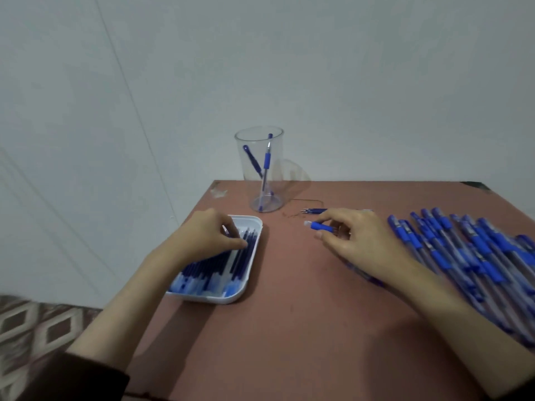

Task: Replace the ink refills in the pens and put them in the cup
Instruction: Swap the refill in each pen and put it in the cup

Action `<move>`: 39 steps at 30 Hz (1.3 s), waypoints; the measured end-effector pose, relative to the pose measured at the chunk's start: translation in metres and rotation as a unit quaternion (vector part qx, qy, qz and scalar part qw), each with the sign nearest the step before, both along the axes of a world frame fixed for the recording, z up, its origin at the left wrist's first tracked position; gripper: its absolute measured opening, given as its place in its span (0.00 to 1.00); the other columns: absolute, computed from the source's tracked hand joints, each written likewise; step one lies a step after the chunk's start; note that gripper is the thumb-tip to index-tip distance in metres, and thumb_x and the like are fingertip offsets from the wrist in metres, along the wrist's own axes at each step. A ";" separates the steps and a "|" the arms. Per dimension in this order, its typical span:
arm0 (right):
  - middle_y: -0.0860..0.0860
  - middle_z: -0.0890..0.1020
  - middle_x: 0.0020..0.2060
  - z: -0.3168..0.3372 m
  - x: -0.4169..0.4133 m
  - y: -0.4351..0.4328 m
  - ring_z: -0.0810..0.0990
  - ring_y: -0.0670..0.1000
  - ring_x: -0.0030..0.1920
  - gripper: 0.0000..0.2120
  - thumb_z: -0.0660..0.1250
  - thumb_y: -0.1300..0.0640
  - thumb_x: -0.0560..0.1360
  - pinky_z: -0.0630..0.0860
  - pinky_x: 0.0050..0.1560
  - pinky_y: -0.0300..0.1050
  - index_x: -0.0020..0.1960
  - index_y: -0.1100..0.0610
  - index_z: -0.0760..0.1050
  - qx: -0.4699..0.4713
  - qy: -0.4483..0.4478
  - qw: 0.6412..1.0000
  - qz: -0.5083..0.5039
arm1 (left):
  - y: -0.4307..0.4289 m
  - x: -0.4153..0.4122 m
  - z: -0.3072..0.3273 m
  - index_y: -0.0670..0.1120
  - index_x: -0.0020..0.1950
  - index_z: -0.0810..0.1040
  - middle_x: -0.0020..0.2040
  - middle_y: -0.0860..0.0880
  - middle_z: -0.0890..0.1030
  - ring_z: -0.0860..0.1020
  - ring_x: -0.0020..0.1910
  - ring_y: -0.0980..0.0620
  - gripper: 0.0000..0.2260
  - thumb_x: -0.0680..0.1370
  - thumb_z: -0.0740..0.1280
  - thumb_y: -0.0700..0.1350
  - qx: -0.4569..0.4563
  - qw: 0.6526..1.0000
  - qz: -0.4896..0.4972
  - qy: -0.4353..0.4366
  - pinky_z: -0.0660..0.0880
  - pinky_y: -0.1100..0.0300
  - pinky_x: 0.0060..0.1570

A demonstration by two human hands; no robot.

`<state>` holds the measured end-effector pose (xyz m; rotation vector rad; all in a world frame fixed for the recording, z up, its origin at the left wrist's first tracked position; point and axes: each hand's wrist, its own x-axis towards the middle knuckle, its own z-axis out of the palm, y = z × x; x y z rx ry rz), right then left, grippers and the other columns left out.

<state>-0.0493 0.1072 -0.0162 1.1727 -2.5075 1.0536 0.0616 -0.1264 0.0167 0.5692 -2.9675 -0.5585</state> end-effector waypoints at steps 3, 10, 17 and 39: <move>0.39 0.77 0.30 -0.001 -0.002 0.001 0.75 0.40 0.35 0.07 0.70 0.57 0.73 0.68 0.37 0.37 0.49 0.48 0.81 -0.012 -0.016 1.000 0.000 | 0.005 -0.001 -0.004 0.47 0.41 0.81 0.38 0.53 0.77 0.74 0.36 0.57 0.09 0.72 0.73 0.52 -0.019 0.999 0.010 -0.033 0.69 0.64 0.35; 0.42 0.79 0.31 0.000 -0.004 0.005 0.77 0.44 0.32 0.06 0.70 0.55 0.73 0.77 0.40 0.48 0.48 0.47 0.80 -0.018 -0.029 0.999 0.001 | 0.012 -0.013 -0.002 0.42 0.29 0.68 0.27 0.47 0.70 0.67 0.27 0.49 0.15 0.71 0.70 0.46 -0.022 0.994 0.062 -0.084 0.66 0.60 0.29; 0.44 0.79 0.31 -0.001 -0.005 0.004 0.77 0.46 0.33 0.06 0.70 0.54 0.74 0.77 0.40 0.50 0.49 0.45 0.80 -0.010 -0.028 1.000 -0.003 | 0.008 -0.012 0.009 0.36 0.44 0.82 0.33 0.46 0.81 0.78 0.29 0.53 0.10 0.74 0.71 0.44 0.087 0.987 0.078 -0.108 0.74 0.65 0.28; 0.45 0.81 0.40 0.009 -0.028 0.023 0.78 0.48 0.41 0.07 0.68 0.58 0.73 0.76 0.46 0.48 0.48 0.50 0.82 -0.076 -0.005 0.986 -0.151 | 0.102 -0.083 -0.011 0.43 0.51 0.65 0.44 0.39 0.82 0.84 0.40 0.48 0.06 0.80 0.59 0.33 0.649 0.648 0.015 0.399 0.81 0.60 0.44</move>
